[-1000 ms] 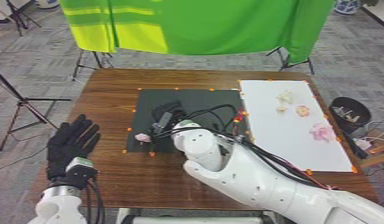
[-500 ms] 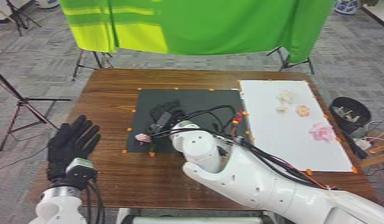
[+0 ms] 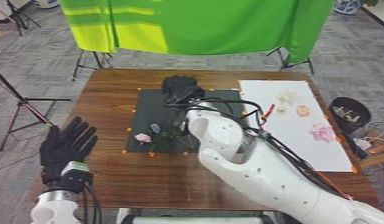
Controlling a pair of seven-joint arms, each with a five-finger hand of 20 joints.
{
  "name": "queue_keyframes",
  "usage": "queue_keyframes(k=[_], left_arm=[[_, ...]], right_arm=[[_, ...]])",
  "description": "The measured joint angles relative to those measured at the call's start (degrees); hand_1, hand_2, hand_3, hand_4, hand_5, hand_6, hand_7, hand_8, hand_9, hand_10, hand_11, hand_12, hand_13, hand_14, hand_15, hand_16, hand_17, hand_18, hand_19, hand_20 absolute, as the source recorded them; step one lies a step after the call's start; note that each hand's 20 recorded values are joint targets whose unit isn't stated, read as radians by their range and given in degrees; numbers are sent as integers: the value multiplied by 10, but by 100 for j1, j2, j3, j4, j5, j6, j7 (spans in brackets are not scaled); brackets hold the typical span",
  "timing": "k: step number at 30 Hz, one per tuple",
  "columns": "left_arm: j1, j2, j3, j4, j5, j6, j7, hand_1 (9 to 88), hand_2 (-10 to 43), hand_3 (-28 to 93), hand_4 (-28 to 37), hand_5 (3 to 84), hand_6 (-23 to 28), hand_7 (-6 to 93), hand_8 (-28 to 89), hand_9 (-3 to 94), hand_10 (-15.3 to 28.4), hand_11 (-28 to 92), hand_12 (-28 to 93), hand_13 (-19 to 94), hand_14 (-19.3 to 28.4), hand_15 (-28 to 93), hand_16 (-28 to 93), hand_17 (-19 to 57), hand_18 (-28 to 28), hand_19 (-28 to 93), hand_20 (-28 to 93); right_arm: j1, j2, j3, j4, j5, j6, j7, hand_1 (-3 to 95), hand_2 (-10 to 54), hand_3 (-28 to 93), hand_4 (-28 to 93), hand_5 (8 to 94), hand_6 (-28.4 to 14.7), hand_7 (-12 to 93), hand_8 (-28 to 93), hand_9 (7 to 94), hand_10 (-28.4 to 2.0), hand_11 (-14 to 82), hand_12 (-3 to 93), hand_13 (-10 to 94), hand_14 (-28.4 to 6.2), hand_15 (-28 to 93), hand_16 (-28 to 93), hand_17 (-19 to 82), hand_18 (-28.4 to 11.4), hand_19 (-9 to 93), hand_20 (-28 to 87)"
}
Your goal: Arrange flowers
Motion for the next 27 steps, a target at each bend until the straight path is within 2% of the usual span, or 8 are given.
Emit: queue_keyframes(k=[6,11,14,19,27], left_arm=[[216,0,-281,-109,-143,-175,110,215,215,632,-283,426,102,122,-78,347,163,260,104,254,174,412,-84,-69,160,380,94],[340,0,-396,-169,-165,-242,265,213,213,634,-283,424,101,117,-75,347,163,255,107,254,173,405,-78,-70,161,377,95],[358,2,-422,-178,-165,-267,325,212,212,635,-283,424,101,117,-74,347,163,253,109,254,173,403,-75,-70,161,376,96],[368,2,-428,-214,-165,-301,364,210,211,638,-283,424,102,115,-72,347,162,252,111,254,173,402,-73,-70,161,375,97],[427,-51,-412,-260,-156,-301,354,219,195,670,-283,426,103,119,-72,348,165,257,115,254,174,409,-69,-70,161,375,98]], right_arm=[[-499,702,890,-1016,210,-3,72,410,-34,808,-278,608,-19,153,-126,611,-160,108,134,540,-140,308,166,208,-201,620,194],[-1177,1425,1691,-1496,316,-27,376,430,-86,814,-280,573,-26,151,-125,576,-158,100,135,511,-139,277,160,208,-196,616,190],[-1666,1816,2265,-1602,376,-144,530,432,-93,815,-282,547,-32,147,-122,549,-159,94,131,490,-140,247,159,206,-194,611,186],[-2415,2310,3144,-1644,445,-737,848,437,-95,816,-283,521,-38,143,-121,513,-160,85,126,463,-145,219,156,206,-191,604,180],[-3286,2541,4064,-1534,551,-1335,1649,434,-95,821,-283,477,-58,138,-120,444,-186,77,120,405,-165,207,152,197,-197,608,171]])
